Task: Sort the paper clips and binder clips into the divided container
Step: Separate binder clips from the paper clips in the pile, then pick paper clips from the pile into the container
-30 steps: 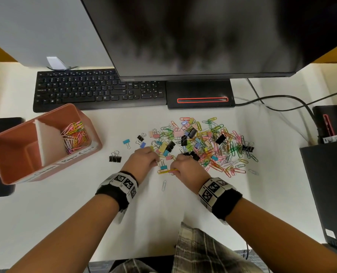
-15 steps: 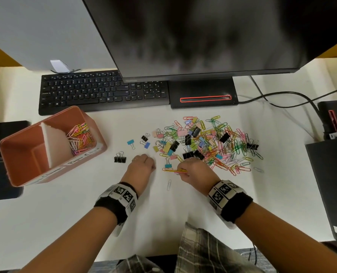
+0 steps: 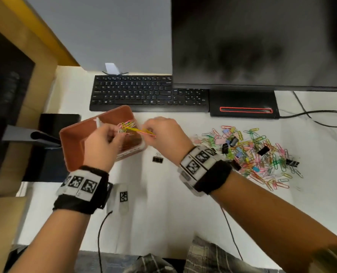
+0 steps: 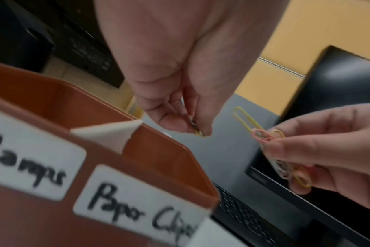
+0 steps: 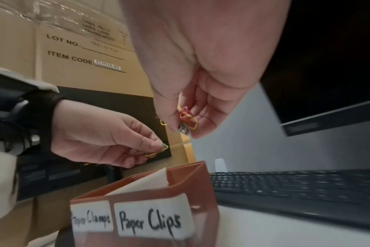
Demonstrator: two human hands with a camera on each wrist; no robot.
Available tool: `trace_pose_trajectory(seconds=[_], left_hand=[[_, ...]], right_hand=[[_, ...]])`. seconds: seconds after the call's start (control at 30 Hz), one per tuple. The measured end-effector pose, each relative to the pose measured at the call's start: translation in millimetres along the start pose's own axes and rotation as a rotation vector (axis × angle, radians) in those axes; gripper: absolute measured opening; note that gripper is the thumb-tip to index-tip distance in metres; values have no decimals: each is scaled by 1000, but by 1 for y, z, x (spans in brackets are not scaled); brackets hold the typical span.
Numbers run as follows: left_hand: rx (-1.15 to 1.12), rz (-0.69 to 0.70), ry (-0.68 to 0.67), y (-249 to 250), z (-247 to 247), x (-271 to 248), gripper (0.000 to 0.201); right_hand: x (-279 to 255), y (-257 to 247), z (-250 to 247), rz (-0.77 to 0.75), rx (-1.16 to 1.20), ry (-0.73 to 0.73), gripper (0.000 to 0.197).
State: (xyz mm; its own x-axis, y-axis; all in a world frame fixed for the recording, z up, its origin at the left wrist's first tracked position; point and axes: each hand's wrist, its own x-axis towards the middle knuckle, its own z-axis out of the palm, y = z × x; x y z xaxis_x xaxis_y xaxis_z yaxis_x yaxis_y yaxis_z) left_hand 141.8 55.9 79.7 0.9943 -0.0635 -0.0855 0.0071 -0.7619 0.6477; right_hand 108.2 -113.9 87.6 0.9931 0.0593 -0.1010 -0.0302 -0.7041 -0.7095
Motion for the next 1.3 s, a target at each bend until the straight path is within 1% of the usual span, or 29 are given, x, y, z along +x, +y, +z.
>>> trace_pose_trajectory(seconds=[0.1, 0.17, 0.2, 0.23, 0.3, 0.37, 0.4, 0.47, 0.57, 0.6, 0.67, 0.73, 0.8, 0.9, 0.97, 1.0, 1.07, 1.13, 1.17, 1.23, 1.3], left_hand=[[141, -88, -96, -10, -10, 20, 20], [210, -87, -130, -14, -14, 25, 27], [214, -59, -118, -14, -16, 24, 29], [177, -24, -106, -13, -17, 21, 29], [24, 43, -116, -4, -16, 10, 33], [-117, 100, -156, 10, -4, -3, 31], [-162, 132, -184, 17, 7, -9, 29], [-180, 210, -259, 31, 35, -17, 29], [-129, 296, -407, 53, 86, -21, 30], [-99, 325, -452, 58, 103, -20, 30], [-10, 377, -531, 63, 138, -16, 33], [122, 394, -606, 61, 163, -12, 36], [248, 420, -649, 54, 174, -12, 37], [297, 466, -626, 42, 173, -14, 36], [291, 467, -590, 35, 167, -16, 29], [285, 461, -562, 33, 165, -17, 23], [248, 431, -493, 33, 161, -17, 17], [199, 422, -457, 38, 161, -16, 19], [187, 432, -454, 44, 163, -14, 21], [192, 449, -462, 59, 170, -11, 25], [233, 434, -502, 71, 180, -7, 30]], right_hand=[[40, -23, 25, 78, 18, -60, 19], [49, -28, 35, 132, 115, -111, 36], [48, -27, 35, 145, 179, -113, 43], [44, -25, 33, 149, 249, -87, 44], [30, -10, 21, 131, 334, 20, 32], [14, 22, 6, 136, 260, 127, 20], [6, 43, -4, 170, 190, 165, 18], [-10, 88, -23, 281, 23, 218, 19], [-28, 143, -49, 467, -172, 258, 22], [-32, 157, -53, 499, -197, 234, 24], [-38, 174, -53, 525, -231, 101, 30], [-45, 178, -48, 537, -266, -30, 39], [-59, 175, -42, 509, -317, -108, 50], [-84, 169, -34, 461, -335, -190, 66], [-97, 166, -30, 453, -288, -204, 74], [-101, 166, -30, 454, -243, -178, 75], [-101, 165, -36, 436, -173, -45, 66], [-91, 168, -45, 402, -172, 77, 53], [-84, 171, -49, 388, -170, 97, 50], [-66, 178, -55, 387, -163, 50, 50], [-51, 182, -55, 401, -181, -76, 56]])
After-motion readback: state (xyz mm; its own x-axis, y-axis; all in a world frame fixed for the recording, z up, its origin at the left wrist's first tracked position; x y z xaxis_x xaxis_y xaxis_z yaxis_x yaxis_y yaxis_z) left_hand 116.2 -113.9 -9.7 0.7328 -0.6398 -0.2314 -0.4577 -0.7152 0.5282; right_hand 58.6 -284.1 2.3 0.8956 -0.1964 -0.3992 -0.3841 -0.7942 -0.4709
